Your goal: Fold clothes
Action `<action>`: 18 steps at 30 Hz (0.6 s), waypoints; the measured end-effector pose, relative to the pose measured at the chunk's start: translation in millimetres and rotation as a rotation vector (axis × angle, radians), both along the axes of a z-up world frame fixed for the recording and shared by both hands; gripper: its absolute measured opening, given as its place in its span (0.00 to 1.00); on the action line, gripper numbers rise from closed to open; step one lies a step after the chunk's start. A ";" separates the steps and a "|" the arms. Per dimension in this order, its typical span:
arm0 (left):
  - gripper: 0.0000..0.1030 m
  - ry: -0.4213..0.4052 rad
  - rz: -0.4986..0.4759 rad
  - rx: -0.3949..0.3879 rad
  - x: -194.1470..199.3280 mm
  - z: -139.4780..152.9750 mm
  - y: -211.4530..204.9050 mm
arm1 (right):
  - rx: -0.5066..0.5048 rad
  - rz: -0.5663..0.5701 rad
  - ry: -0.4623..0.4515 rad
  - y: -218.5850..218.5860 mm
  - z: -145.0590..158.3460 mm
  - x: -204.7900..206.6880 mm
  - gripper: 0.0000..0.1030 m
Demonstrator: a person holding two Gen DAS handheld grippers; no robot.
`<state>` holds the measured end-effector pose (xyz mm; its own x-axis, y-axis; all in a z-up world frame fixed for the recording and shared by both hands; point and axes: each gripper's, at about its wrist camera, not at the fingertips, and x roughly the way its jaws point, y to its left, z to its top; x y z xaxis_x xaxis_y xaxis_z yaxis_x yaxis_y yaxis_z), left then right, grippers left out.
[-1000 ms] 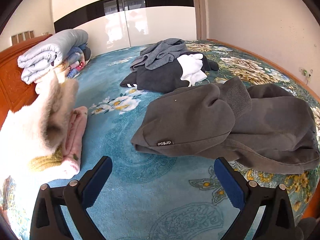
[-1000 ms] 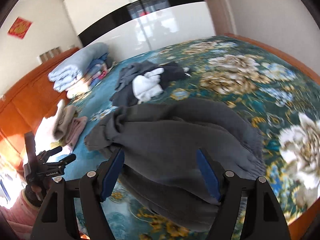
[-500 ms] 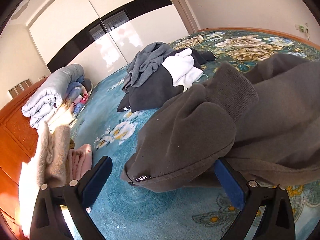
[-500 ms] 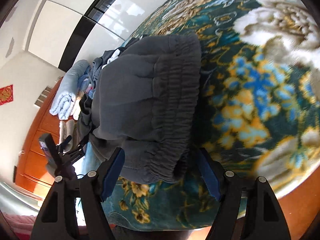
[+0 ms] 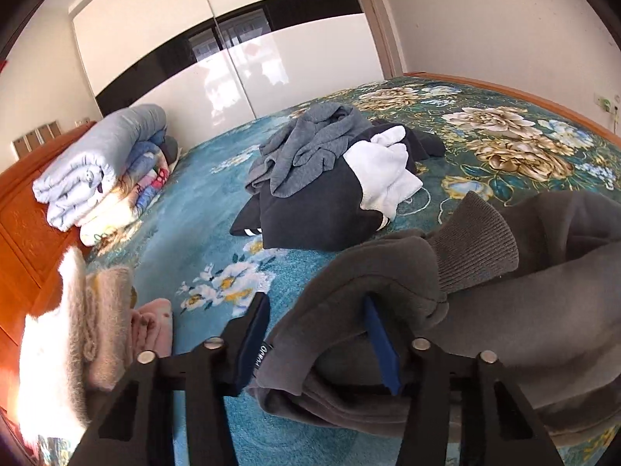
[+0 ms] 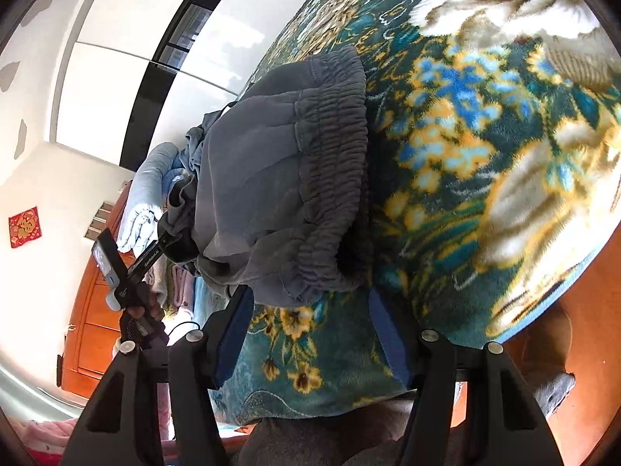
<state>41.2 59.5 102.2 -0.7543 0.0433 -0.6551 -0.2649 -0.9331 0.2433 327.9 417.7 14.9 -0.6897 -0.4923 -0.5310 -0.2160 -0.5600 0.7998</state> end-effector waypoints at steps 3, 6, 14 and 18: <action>0.23 -0.042 0.043 0.069 -10.6 -1.4 -8.6 | -0.064 0.008 0.008 -8.8 -6.2 -3.3 0.62; 0.15 -0.060 0.064 0.110 -13.0 3.0 -16.6 | -0.151 -0.083 -0.017 -9.5 -19.9 -13.1 0.62; 0.10 -0.003 0.069 0.226 -3.2 57.9 -53.1 | -0.190 -0.306 -0.053 4.7 -21.6 -18.1 0.32; 0.08 0.053 0.059 0.373 5.9 108.8 -88.8 | -0.097 -0.312 -0.003 31.7 10.1 -37.8 0.25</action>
